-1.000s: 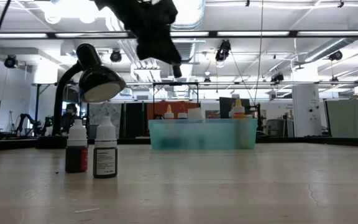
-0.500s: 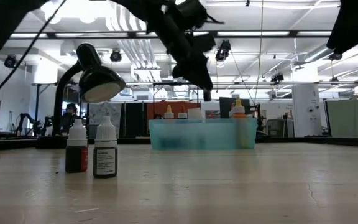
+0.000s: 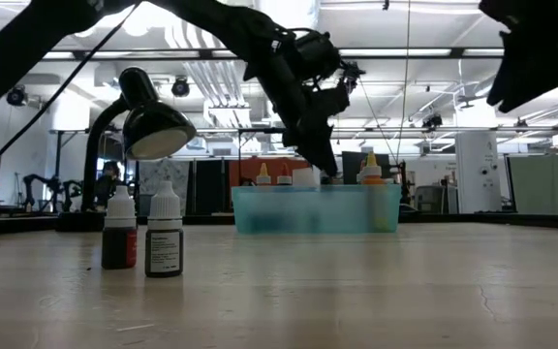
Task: Pick & Place food coloring
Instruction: Put the small black food coloring bottle into the green bin, then put the small red food coloring bottle into the green bin, then put the small green food coloring bottle into the green bin
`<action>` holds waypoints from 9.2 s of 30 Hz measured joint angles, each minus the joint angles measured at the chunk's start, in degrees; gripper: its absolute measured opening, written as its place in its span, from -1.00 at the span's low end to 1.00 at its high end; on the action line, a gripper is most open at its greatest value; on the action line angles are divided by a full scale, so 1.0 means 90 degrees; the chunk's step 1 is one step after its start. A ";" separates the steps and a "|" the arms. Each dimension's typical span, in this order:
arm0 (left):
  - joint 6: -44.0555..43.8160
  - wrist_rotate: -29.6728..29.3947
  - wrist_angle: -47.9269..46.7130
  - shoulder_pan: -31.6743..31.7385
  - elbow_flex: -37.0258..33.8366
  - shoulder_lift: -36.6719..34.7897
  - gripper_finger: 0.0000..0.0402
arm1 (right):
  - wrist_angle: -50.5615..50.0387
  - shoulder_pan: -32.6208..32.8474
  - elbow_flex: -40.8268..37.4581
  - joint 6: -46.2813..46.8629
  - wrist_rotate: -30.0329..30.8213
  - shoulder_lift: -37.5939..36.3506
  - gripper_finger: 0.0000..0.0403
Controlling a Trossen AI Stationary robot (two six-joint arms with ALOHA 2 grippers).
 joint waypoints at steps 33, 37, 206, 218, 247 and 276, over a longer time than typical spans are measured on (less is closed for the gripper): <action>0.0141 0.0142 0.0518 0.0031 -0.0017 0.0797 -0.61 | 0.0973 -0.0957 -0.0012 -0.1897 0.0015 0.0022 -0.54; 0.0151 0.0141 0.0514 0.0030 -0.0017 0.0796 -0.49 | 0.0967 -0.0960 -0.0012 -0.1919 0.0014 0.0022 -0.52; 0.0201 0.0749 0.0771 0.0385 -0.2022 -0.1219 -0.81 | 0.1504 -0.4140 0.0987 -0.7535 0.0863 0.0000 -0.66; 0.0293 0.1226 0.1358 0.0337 -0.2283 -0.0735 -0.81 | 0.1480 -0.4139 0.0849 -0.7550 0.0727 0.0000 -0.66; 0.0846 0.0674 0.0974 0.0213 -0.2089 -0.2065 -0.36 | 0.1491 -0.4136 0.0637 -0.7658 0.0727 0.0007 -0.66; -0.0326 0.1056 0.2468 -0.3977 -0.4721 -0.2855 -0.36 | 0.1504 -0.4121 0.0517 -0.7830 0.0208 0.0095 -0.66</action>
